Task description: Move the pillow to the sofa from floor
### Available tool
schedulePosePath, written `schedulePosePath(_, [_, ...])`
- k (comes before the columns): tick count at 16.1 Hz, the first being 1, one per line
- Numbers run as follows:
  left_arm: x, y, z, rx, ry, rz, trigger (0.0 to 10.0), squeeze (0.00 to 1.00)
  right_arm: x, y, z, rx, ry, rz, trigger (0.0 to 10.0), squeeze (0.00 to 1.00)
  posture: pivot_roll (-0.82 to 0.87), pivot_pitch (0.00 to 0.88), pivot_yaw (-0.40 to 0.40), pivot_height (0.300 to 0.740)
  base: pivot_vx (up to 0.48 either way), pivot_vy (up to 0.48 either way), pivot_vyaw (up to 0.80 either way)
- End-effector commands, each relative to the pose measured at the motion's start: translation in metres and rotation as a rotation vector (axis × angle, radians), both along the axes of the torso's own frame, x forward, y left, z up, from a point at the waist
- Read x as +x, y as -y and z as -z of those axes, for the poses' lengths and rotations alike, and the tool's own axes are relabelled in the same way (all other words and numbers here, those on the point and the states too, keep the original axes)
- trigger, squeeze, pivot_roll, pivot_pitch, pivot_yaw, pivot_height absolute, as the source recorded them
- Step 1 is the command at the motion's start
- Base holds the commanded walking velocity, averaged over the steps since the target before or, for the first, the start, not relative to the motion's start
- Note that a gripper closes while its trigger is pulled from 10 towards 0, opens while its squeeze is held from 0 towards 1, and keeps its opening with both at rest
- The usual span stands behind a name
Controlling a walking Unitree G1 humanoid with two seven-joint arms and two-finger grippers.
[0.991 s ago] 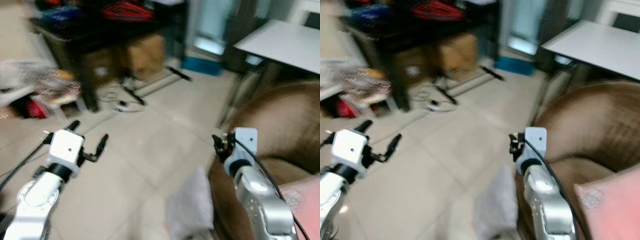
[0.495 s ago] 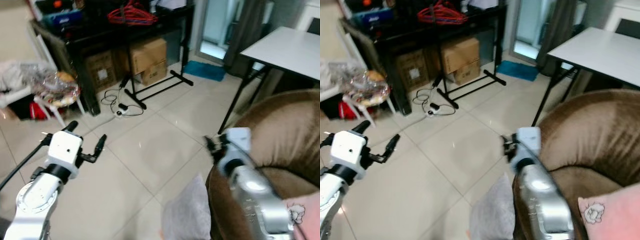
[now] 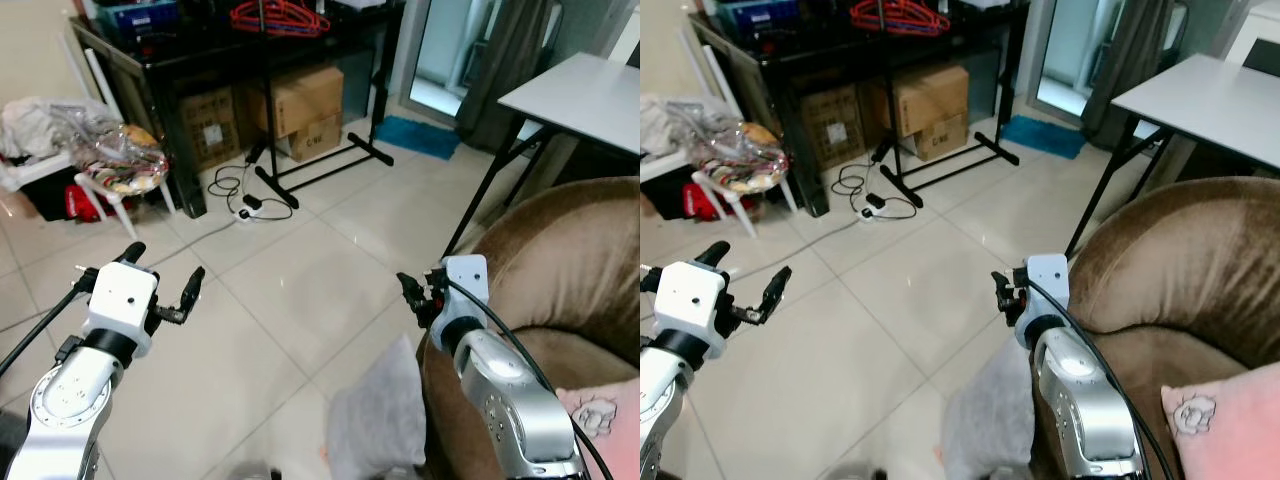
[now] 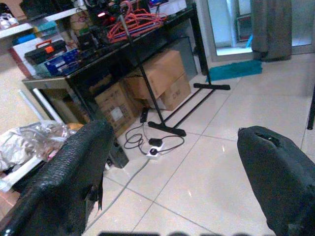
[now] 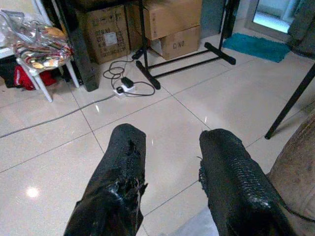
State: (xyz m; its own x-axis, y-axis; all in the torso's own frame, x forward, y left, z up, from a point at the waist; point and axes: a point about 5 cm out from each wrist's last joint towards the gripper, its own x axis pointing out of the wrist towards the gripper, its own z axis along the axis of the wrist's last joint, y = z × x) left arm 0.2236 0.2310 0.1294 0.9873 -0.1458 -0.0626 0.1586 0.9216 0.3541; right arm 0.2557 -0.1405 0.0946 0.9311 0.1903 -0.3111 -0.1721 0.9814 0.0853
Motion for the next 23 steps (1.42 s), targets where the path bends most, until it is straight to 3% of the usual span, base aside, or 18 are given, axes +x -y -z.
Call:
schedulePosePath(1, [0.0003,-0.0029,0.0013,0.007,0.002,-0.021,10.0,0.00,0.0007,0.0025,0.0014,-0.003,-0.004,0.007,10.0,0.00,0.05,0.000,-0.002,0.645,0.000,0.000,0.00])
schedulePosePath(6, [0.0005,-0.0008,0.0025,-0.007,0.015,-0.020,10.0,0.00,0.0012,0.0017,0.0010,-0.006,-0.001,-0.004,10.0,0.00,0.04,0.000,-0.004,0.600,0.000,0.000,0.00])
schedulePosePath(12, [-0.0024,0.0016,0.0038,-0.036,0.016,0.004,10.0,0.00,0.0026,0.0010,0.0013,-0.026,-0.004,-0.024,10.0,0.00,0.04,0.000,-0.016,0.600,0.000,0.000,0.00])
schedulePosePath(17, [-0.0034,0.0008,0.0042,-0.047,0.015,0.010,10.0,0.00,0.0017,-0.0028,0.0010,-0.055,0.008,-0.052,10.0,0.00,0.04,0.000,-0.016,0.600,0.275,0.000,0.41])
schedulePosePath(23, [-0.0040,0.0002,0.0048,-0.046,0.012,0.011,10.0,0.00,0.0028,0.0005,0.0038,-0.067,0.001,-0.027,10.0,0.00,0.04,0.000,-0.016,0.600,0.285,0.000,0.00])
